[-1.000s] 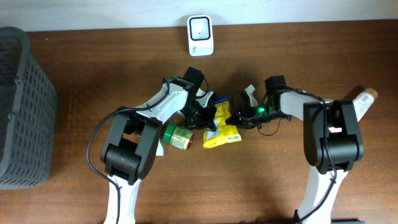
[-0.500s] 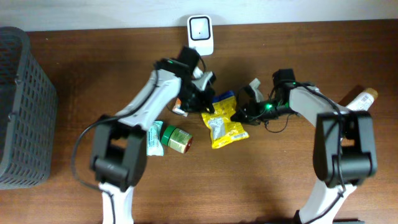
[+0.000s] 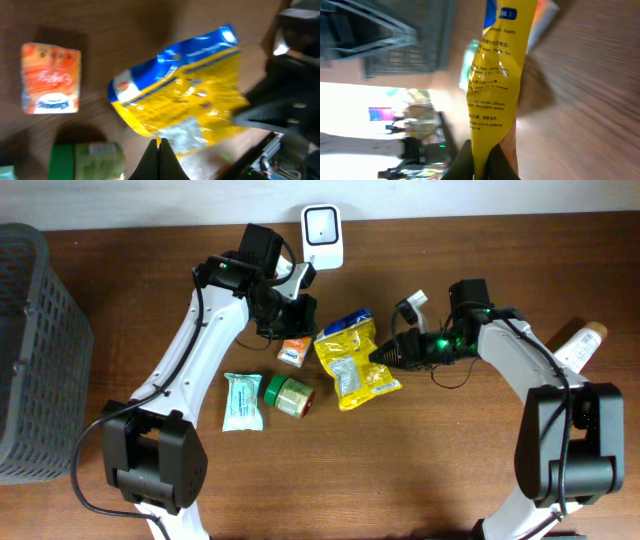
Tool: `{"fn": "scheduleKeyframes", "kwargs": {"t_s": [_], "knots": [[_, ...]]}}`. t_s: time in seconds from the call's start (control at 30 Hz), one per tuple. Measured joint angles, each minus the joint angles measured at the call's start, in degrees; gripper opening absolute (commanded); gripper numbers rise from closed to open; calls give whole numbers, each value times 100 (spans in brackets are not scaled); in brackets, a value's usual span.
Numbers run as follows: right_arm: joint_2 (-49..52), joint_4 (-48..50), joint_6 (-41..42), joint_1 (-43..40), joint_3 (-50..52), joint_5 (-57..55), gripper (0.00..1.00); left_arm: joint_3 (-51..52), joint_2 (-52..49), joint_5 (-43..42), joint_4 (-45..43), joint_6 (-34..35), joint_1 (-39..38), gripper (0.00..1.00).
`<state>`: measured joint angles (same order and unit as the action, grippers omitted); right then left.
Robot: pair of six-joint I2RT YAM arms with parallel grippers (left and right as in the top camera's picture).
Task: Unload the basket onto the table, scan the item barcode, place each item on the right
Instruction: 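Hold the yellow bag with both grippers and lift it up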
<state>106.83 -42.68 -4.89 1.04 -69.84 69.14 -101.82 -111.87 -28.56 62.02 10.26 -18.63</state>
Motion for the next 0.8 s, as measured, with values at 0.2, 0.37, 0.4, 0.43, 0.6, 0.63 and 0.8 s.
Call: {"fn": "scheduleKeyframes", "kwargs": {"t_s": [0.2,0.37,0.4,0.43,0.6,0.63,0.8], "knots": [[0,0,149,-376,0,-13,4,4,0,214,15,0,214,0],[81,243,321,-378,0,-505,4,7,-11,251,11,0,190,0],[120,310,341,-378,0,-498,4,37,-22,251,-31,0,157,0],[157,354,361,-378,0,-498,4,90,-33,251,-57,2,122,0],[216,442,476,-378,0,-380,4,538,-310,103,-551,120,37,0],[216,466,492,-378,0,-334,4,647,-409,9,-710,146,37,0],[216,584,535,-378,0,-85,4,1034,-590,-201,-1202,363,37,4]]}}
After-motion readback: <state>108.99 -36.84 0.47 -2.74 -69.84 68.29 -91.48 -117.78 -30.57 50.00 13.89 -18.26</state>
